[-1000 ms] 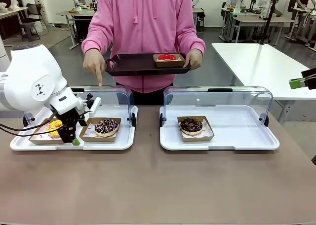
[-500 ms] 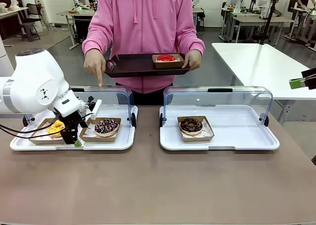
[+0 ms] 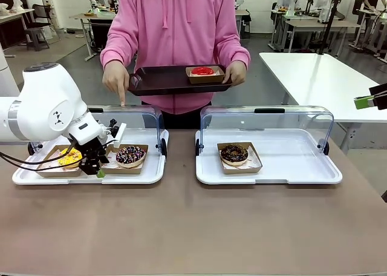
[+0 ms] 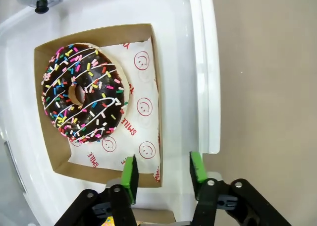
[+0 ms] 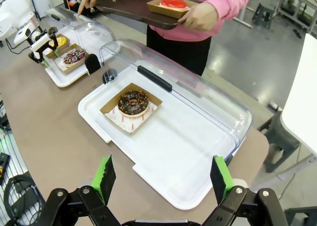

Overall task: Provide the desired donut to the person.
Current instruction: Pick up and lift the Paper togo box containing the Donut pointed at by the person.

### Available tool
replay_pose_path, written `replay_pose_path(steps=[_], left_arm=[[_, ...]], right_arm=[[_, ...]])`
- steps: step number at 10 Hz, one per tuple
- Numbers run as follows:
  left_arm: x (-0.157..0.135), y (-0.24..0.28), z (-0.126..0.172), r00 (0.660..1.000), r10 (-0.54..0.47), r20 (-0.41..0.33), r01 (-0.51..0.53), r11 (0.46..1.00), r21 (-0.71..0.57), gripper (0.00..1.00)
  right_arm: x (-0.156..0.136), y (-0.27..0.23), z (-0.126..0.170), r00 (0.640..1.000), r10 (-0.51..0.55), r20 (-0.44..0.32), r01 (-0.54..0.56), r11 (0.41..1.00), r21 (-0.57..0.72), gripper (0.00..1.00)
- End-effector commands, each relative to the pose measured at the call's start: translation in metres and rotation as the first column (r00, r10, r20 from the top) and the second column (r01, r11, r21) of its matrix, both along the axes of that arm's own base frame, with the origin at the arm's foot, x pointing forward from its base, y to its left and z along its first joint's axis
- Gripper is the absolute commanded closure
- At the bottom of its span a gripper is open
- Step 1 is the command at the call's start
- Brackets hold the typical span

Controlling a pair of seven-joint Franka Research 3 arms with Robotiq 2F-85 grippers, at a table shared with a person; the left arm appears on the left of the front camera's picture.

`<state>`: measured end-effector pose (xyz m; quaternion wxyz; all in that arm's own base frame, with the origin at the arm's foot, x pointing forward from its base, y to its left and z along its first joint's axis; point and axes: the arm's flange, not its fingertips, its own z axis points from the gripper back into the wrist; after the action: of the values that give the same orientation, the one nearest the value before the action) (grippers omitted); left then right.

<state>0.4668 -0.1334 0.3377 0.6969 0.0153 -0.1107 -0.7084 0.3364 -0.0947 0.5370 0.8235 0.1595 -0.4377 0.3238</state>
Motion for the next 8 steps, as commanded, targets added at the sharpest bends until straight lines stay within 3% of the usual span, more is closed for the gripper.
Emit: replay_pose_path(steps=[1, 8], left_arm=[[0.008, -0.001, -0.008, 0.999, 0.018, 0.032, -0.018, 1.000, 0.006, 1.00], [0.001, 0.001, 0.003, 0.997, 0.003, 0.079, -0.004, 1.000, 0.012, 1.00]], right_arm=[[-0.002, 0.001, -0.001, 1.000, -0.018, -0.016, 0.017, 1.000, -0.009, 0.00], [-0.002, 0.001, -0.001, 1.000, -0.018, -0.016, 0.017, 1.000, -0.009, 0.00]])
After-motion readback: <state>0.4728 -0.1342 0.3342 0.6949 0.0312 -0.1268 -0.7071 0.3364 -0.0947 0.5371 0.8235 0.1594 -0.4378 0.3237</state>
